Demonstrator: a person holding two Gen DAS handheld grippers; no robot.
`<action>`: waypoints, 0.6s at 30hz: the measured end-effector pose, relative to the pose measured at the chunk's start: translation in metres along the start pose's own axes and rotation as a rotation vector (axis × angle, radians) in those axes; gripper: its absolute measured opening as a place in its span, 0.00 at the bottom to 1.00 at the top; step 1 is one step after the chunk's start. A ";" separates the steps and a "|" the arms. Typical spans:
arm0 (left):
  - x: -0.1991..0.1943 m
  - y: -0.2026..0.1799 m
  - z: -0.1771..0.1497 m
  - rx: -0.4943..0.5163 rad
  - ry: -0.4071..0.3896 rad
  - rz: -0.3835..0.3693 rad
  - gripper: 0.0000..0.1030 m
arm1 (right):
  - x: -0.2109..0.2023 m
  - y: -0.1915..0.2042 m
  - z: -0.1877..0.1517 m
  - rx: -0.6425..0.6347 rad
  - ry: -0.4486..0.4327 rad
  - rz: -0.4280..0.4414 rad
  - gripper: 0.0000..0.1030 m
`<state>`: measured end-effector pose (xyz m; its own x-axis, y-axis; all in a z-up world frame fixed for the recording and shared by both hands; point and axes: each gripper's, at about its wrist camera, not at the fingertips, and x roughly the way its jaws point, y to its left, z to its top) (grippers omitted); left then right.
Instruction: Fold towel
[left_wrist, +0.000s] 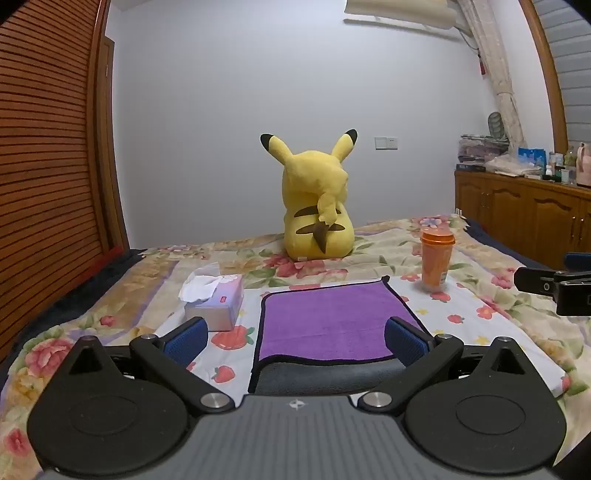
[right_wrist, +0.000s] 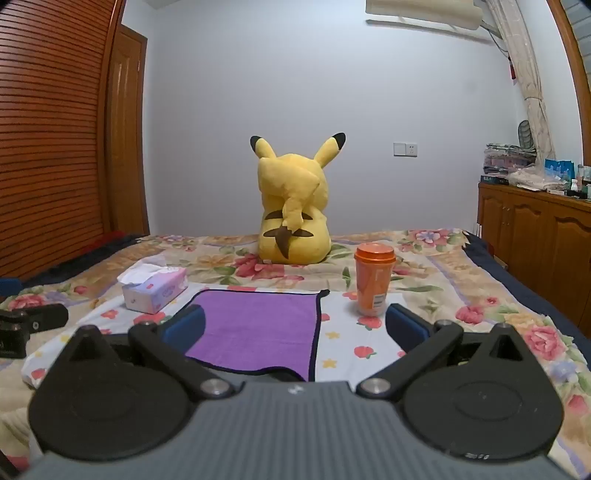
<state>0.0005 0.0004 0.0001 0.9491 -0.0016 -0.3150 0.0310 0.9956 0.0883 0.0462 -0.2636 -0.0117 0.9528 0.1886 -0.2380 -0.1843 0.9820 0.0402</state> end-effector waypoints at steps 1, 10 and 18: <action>0.000 -0.001 0.000 0.008 -0.008 0.005 1.00 | 0.000 0.000 0.000 -0.003 -0.004 -0.002 1.00; 0.000 -0.001 0.000 0.014 -0.011 0.006 1.00 | -0.001 -0.001 0.000 -0.004 -0.005 -0.002 1.00; -0.001 -0.001 0.000 0.011 -0.013 0.006 1.00 | -0.001 -0.001 0.000 -0.004 -0.006 0.000 1.00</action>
<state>-0.0002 -0.0003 -0.0001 0.9534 0.0032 -0.3018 0.0284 0.9945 0.1003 0.0458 -0.2645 -0.0115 0.9541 0.1888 -0.2327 -0.1854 0.9820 0.0367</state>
